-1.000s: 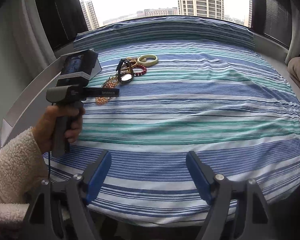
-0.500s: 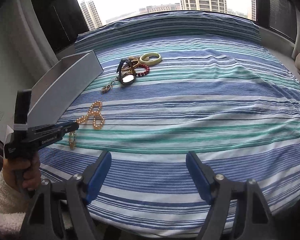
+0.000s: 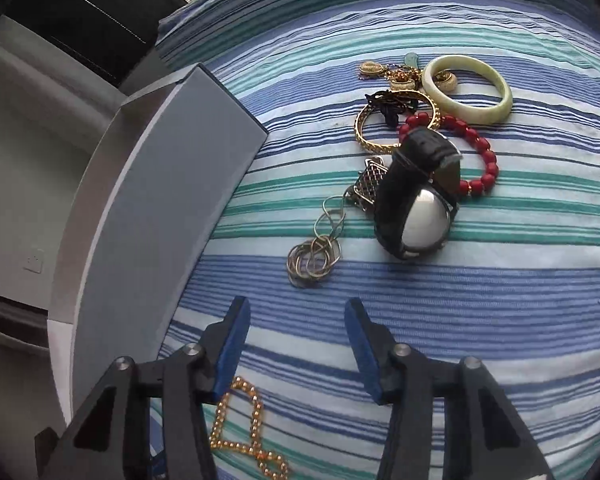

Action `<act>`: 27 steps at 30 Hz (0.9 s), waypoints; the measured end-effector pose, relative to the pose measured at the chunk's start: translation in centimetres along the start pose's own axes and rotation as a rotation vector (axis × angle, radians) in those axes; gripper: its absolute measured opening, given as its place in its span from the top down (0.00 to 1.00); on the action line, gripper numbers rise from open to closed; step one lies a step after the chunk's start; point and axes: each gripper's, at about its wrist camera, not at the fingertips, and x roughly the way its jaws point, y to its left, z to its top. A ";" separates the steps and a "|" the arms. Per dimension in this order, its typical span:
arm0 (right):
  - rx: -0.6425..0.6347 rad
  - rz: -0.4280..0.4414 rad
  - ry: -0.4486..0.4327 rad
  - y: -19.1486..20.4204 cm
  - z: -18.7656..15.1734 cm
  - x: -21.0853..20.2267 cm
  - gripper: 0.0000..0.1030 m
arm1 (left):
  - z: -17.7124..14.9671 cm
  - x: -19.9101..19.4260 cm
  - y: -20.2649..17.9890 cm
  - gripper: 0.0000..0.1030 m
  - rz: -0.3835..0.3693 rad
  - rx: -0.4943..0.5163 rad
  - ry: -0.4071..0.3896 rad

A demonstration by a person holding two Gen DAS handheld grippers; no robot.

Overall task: Organize jewelry
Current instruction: 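Grasp the amber bead necklace with the left tool and lift it, then grasp the silver chain with pendant with the right tool while the left tool holds the necklace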

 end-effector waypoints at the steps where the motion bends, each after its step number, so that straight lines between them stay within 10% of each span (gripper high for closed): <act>1: 0.006 -0.025 -0.003 0.2 0.8 0.9 0.58 | 0.0 -0.2 0.1 0.87 -0.002 -0.005 -0.006; 4: -0.024 -0.108 -0.034 1.5 2.2 2.4 0.60 | 0.0 -0.6 0.3 0.87 -0.009 -0.009 -0.014; 6: -0.077 -0.174 -0.037 2.4 2.6 3.1 0.97 | 0.1 -0.7 0.2 0.87 -0.013 -0.005 -0.018; 18: -0.193 0.007 -0.149 4.9 0.6 -9.3 0.97 | 3.8 -8.9 -0.7 1.00 -0.140 -0.033 -0.166; 27: -0.354 0.057 -0.196 8.2 -2.5 -15.7 0.97 | 5.0 -11.4 -1.2 0.96 -0.086 0.026 -0.202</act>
